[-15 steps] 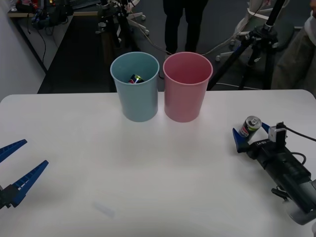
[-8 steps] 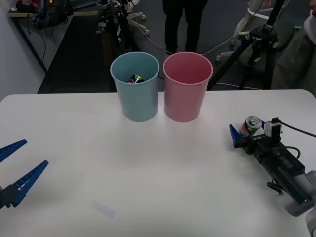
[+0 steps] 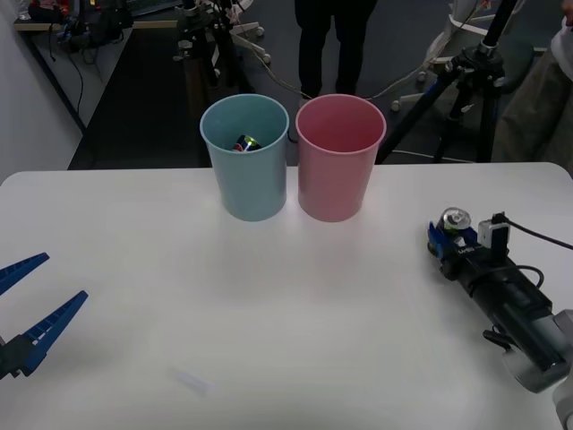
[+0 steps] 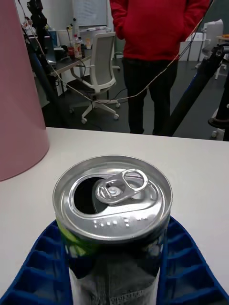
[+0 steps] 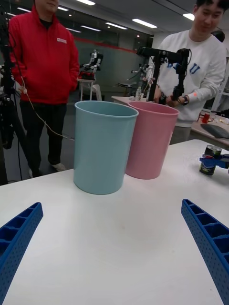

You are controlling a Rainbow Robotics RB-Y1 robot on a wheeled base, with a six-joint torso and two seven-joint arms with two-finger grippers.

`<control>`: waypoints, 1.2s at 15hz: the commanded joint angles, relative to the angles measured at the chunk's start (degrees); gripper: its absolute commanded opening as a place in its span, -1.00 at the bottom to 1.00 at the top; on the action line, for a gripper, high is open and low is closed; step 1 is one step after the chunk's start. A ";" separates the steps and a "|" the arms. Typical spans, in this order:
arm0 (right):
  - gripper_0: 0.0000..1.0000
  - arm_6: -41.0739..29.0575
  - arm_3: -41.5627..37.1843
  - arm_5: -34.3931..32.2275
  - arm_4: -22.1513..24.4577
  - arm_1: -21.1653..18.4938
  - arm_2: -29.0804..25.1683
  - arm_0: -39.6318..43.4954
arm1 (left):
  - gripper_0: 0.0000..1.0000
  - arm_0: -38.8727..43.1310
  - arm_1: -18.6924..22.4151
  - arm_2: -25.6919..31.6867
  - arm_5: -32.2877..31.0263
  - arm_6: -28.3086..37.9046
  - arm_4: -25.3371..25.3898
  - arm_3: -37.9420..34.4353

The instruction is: Grasp the object on the table and drop it into the matching bin: aluminum can to the light blue bin, PET bottle to the pink bin.

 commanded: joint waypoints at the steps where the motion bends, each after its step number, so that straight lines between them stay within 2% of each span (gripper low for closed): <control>1: -1.00 -0.24 -0.10 -0.25 -0.06 0.00 0.00 0.03 | 1.00 0.00 0.00 0.00 0.00 0.00 0.00 0.00; 4: -1.00 -0.42 -1.25 -1.04 -0.06 0.00 0.00 0.38 | 1.00 0.00 0.00 0.00 0.00 0.00 0.00 0.00; 10: -1.00 -2.44 -13.99 -0.95 0.90 0.00 0.00 7.59 | 1.00 0.00 0.00 0.00 0.00 0.00 0.00 0.00; 18: -1.00 -21.25 -37.63 -1.21 9.08 -1.05 0.00 19.80 | 1.00 0.00 0.00 0.00 0.00 0.00 0.00 0.00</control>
